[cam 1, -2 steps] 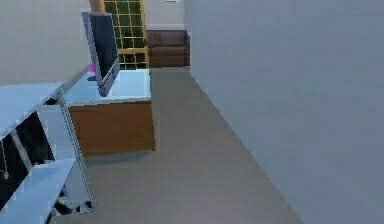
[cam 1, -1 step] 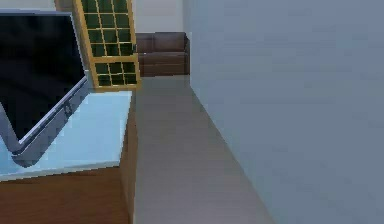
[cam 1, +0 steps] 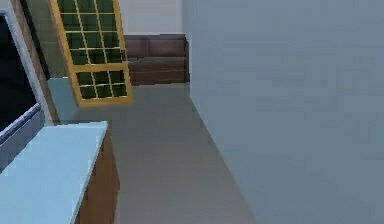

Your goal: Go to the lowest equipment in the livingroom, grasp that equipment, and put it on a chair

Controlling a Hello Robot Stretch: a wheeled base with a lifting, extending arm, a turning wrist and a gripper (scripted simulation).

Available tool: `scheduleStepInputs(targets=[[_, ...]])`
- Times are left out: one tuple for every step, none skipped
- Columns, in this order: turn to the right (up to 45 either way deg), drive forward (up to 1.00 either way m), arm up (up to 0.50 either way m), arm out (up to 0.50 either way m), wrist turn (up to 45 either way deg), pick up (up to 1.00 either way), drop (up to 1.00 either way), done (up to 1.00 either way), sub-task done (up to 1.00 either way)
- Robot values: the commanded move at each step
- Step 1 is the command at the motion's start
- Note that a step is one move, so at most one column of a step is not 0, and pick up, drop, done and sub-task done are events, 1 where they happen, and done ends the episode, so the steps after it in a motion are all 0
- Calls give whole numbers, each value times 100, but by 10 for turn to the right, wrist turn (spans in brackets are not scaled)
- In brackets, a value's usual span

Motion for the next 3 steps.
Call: scheduleStepInputs(targets=[[30,0,0,0,0,0,0,0,0],[0,20,0,0,0,0,0,0,0],[-90,0,0,0,0,0,0,0,0]])
